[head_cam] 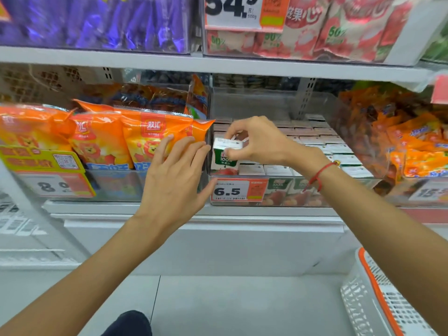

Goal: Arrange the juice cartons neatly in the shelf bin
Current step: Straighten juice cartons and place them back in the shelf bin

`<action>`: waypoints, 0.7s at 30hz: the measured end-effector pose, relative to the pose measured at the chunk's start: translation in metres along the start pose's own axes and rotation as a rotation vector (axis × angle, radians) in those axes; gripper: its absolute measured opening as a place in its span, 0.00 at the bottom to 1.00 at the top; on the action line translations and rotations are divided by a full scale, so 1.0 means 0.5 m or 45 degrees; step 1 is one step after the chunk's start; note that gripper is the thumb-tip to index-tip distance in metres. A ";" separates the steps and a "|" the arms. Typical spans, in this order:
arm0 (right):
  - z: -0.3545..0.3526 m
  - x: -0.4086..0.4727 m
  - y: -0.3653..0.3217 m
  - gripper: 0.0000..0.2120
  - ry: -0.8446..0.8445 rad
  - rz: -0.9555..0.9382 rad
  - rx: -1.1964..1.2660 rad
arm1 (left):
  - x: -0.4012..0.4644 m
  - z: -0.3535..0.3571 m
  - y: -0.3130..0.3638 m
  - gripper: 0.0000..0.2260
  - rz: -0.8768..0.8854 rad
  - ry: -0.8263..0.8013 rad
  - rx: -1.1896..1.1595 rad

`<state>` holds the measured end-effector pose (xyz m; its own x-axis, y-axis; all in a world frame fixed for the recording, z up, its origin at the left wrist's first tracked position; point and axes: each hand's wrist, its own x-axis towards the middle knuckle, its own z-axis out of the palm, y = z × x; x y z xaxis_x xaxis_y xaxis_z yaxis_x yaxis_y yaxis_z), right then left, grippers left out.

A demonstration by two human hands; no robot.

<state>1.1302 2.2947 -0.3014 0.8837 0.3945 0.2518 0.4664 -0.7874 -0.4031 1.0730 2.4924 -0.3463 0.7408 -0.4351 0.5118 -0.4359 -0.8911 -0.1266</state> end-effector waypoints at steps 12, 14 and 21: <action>-0.038 -0.186 -0.070 0.06 0.470 0.272 0.906 | 0.004 -0.087 0.125 0.19 -0.495 -0.364 -1.718; -0.022 -0.223 -0.078 0.06 0.416 0.364 0.991 | -0.014 -0.084 0.142 0.10 -0.501 -0.429 -1.890; 0.042 -0.308 -0.081 0.13 0.270 0.627 1.273 | -0.082 -0.063 0.163 0.10 -0.681 -0.700 -2.050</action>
<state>0.9759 2.2756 -0.3423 0.9996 -0.0168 -0.0224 -0.0234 -0.0659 -0.9976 0.9908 2.4419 -0.3507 0.8773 -0.4581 -0.1428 0.1146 -0.0890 0.9894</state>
